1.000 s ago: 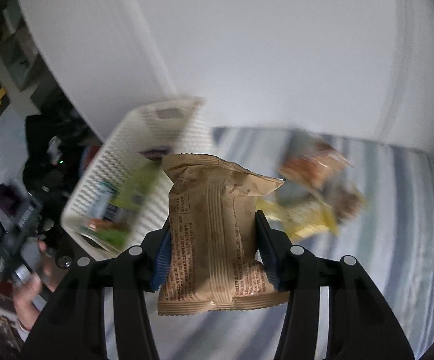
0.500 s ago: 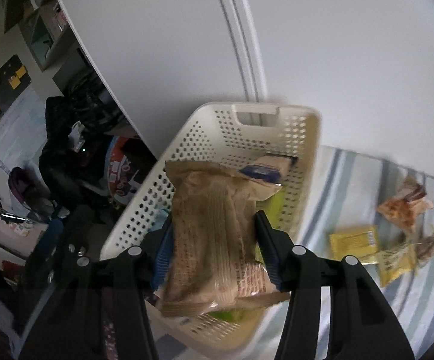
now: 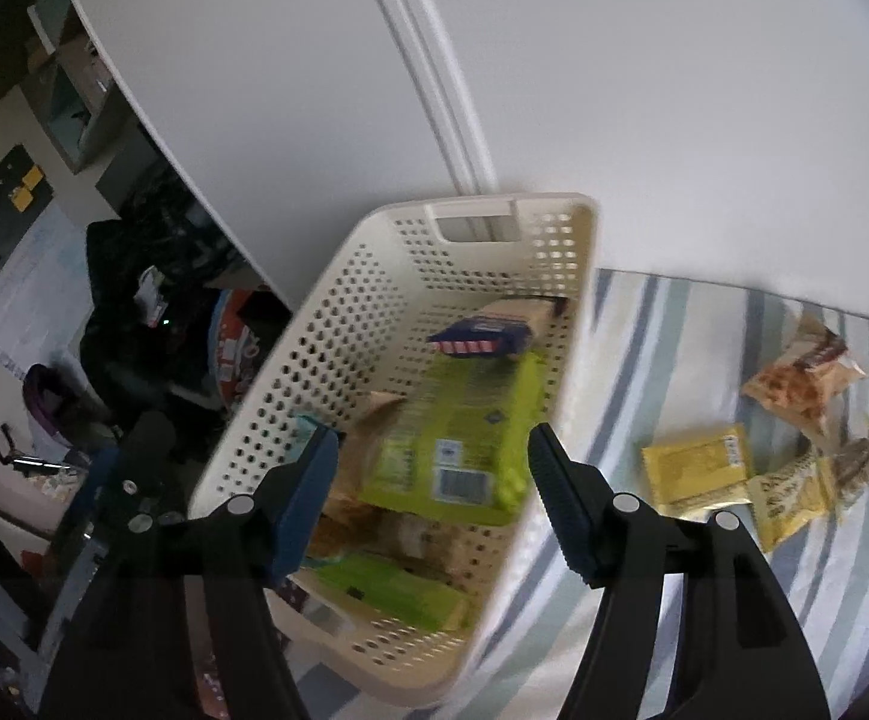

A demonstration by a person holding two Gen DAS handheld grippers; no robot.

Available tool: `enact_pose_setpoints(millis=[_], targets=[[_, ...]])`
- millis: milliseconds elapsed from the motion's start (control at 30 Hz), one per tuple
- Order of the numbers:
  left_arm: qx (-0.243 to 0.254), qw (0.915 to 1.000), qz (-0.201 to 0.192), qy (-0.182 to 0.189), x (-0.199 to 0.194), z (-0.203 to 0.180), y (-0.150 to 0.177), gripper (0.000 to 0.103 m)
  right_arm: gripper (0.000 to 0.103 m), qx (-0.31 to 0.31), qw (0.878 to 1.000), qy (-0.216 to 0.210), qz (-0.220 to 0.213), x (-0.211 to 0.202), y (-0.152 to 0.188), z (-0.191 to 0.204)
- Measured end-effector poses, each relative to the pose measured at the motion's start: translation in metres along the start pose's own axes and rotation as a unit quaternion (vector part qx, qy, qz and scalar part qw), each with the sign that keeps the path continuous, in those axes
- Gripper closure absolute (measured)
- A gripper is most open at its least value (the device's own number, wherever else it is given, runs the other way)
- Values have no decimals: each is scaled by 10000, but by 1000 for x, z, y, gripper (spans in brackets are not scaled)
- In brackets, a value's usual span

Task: Organize snacks
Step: 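Move the right gripper to the yellow-wrapped cookie and grasp it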

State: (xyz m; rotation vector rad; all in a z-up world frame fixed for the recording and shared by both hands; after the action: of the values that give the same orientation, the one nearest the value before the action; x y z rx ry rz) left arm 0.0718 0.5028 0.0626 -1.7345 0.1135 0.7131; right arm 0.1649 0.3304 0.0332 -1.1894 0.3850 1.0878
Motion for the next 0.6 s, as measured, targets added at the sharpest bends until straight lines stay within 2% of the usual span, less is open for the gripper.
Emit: enact_pose_setpoints(millis=[300, 600], targets=[[144, 9999, -14, 88, -3, -11, 3, 3, 37, 72, 9996, 239, -101, -9, 6, -33], [398, 9990, -45, 207, -5, -30, 6, 3, 37, 631, 9958, 625, -210, -25, 3, -111]])
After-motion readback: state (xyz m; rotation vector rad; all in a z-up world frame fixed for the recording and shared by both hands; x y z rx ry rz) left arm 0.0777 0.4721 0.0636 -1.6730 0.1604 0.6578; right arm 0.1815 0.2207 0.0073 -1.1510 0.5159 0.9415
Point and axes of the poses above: each gripper's, at about its wrist camera, not at the fingertips, and x roughly the way its jaws point, z to its left, y to its underside, the point moved 9 cm from there along x, roughly the way its jaws point, and after that the axes turned 7 degrees about x, right-handed, at the moved point
